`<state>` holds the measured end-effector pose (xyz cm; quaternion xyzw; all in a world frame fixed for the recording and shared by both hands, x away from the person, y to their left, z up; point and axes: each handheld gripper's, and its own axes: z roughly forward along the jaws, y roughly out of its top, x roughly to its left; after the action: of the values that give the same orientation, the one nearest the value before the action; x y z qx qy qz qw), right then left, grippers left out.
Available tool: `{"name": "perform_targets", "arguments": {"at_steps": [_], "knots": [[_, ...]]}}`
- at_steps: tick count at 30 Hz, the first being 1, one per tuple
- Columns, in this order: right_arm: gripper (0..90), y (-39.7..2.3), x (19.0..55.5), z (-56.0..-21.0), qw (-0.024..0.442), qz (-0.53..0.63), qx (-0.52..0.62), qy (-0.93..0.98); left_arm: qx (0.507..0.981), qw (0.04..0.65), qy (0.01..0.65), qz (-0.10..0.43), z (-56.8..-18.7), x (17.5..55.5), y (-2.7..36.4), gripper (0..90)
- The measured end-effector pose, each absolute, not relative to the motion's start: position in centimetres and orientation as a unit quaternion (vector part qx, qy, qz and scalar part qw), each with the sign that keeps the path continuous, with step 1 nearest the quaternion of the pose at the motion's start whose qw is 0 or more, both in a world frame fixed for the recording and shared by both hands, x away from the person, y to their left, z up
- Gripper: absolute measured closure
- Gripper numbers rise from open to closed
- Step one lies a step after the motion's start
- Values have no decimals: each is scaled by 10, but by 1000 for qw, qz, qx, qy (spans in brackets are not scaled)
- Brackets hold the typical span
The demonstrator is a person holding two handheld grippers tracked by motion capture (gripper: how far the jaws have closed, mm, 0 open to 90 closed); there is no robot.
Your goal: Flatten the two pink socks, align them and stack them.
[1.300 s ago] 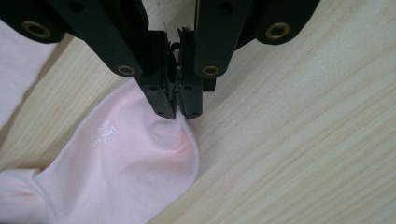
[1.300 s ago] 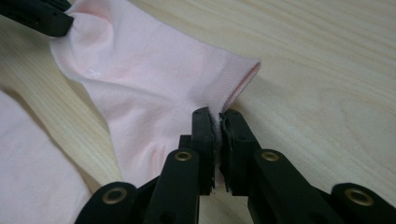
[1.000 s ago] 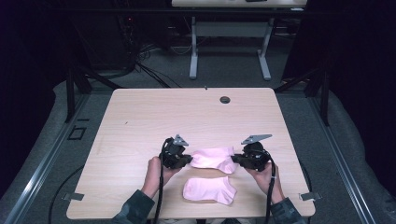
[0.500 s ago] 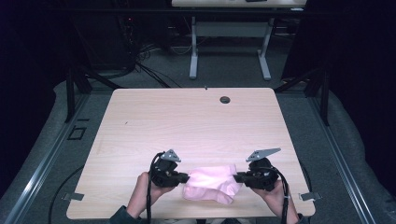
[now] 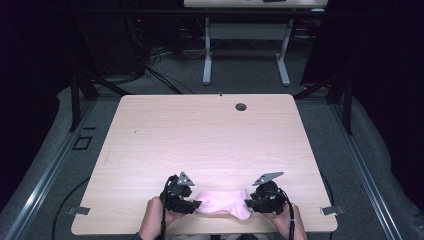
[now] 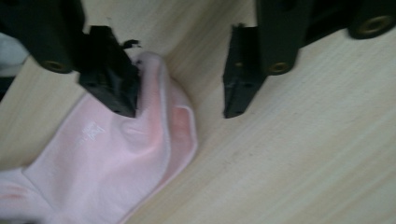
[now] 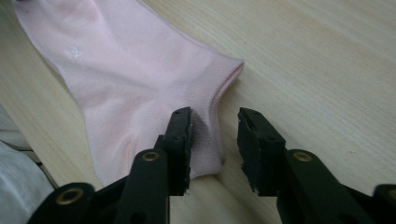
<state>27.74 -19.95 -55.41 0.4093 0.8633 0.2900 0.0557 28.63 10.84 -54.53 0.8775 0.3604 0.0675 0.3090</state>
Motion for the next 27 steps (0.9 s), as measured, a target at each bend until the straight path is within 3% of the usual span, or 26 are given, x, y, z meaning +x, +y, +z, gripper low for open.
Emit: {"name": "perform_targets", "arguments": {"at_steps": [8, 15, 21, 27], "knots": [[191, -227, 269, -537, 120, 356, 423, 825, 843, 334, 392, 152, -534, 282, 138, 150], [6, -264, 266, -536, 176, 358, 465, 790, 811, 328, 445, 191, -541, 282, 180, 41], [0, -292, 271, -556, 198, 344, 492, 775, 781, 329, 495, 194, -564, 288, 218, 1], [0, -300, 279, -576, 198, 326, 510, 771, 767, 329, 510, 210, -582, 290, 229, 1]]}}
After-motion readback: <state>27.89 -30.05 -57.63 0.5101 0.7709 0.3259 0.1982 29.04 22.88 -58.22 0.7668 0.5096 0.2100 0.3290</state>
